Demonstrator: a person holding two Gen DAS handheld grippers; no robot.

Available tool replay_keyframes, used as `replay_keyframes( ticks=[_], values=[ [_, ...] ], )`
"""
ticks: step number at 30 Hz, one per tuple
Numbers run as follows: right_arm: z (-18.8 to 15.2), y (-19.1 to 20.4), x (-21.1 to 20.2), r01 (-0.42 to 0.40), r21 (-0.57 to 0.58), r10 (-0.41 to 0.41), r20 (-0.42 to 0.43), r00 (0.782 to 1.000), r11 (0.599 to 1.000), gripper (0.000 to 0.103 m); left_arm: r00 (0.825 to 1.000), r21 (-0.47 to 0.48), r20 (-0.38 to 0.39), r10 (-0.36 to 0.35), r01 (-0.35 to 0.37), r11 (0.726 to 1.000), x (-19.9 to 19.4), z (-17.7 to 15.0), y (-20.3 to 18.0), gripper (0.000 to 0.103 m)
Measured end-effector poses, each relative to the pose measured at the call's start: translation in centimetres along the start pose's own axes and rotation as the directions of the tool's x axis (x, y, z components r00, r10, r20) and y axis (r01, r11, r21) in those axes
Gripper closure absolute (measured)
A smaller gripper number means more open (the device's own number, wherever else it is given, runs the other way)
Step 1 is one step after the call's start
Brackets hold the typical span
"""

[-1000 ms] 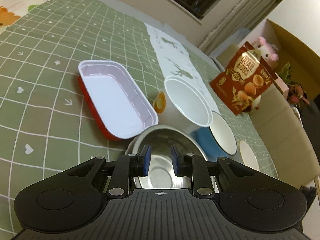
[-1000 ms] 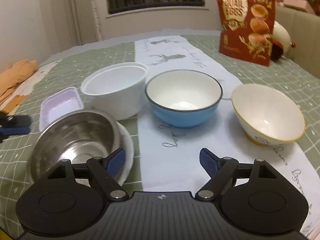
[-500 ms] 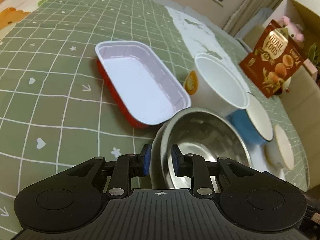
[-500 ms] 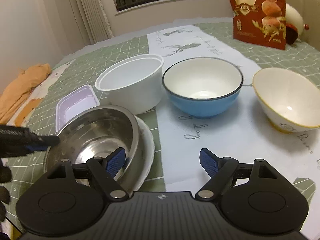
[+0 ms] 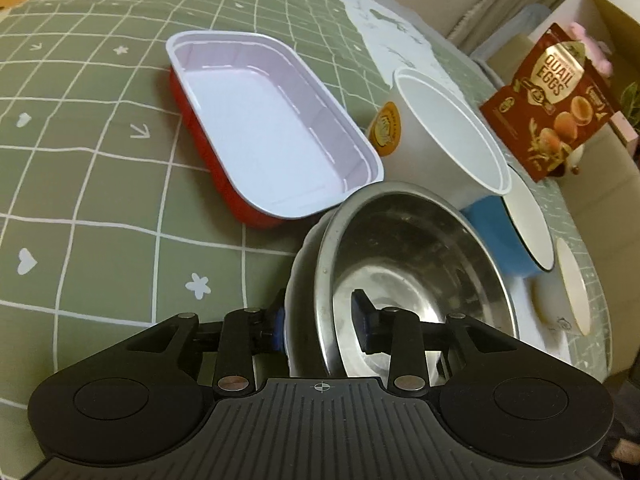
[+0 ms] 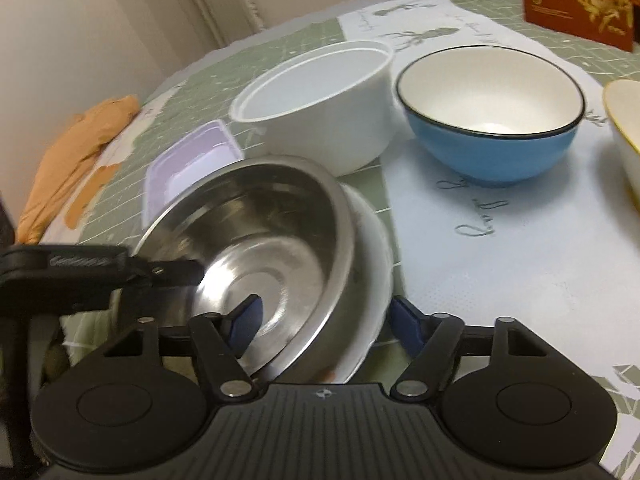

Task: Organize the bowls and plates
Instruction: 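Lower the steel bowl into the floral plate with the left gripper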

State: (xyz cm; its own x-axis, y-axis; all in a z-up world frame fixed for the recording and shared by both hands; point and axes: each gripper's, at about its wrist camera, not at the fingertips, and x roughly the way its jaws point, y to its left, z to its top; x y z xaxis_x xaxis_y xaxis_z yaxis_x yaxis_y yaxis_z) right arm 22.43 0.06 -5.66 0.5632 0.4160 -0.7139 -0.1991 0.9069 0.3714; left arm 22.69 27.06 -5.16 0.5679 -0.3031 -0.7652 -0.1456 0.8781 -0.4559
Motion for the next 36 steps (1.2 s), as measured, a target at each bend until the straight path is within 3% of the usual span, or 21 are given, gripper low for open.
replay_keyframes(
  ticks=[7,16,24,36],
  values=[
    [-0.8,0.0,-1.5,0.016,-0.034,-0.014,0.048,0.999,0.999,0.036,0.999,0.045,0.004,0.036,-0.037,0.998,0.1,-0.5,-1.9,0.055],
    [-0.6,-2.8,-3.4,0.086,0.039,-0.09,0.09,0.992,0.996,0.036,0.999,0.13,-0.032,0.016,-0.012,0.991,1.5,-1.4,-5.2,0.055],
    [-1.0,-2.0,-3.1,0.132,0.007,-0.132,0.102,0.986,0.991,0.035,0.999,0.113,-0.034,0.003,0.001,0.994,1.3,-1.6,-4.6,0.057],
    [-1.1,-1.9,-2.9,0.137,0.007,-0.137,0.093,0.986,0.991,0.034,0.999,0.113,-0.035,0.006,-0.002,0.994,1.5,-1.4,-4.9,0.058]
  ],
)
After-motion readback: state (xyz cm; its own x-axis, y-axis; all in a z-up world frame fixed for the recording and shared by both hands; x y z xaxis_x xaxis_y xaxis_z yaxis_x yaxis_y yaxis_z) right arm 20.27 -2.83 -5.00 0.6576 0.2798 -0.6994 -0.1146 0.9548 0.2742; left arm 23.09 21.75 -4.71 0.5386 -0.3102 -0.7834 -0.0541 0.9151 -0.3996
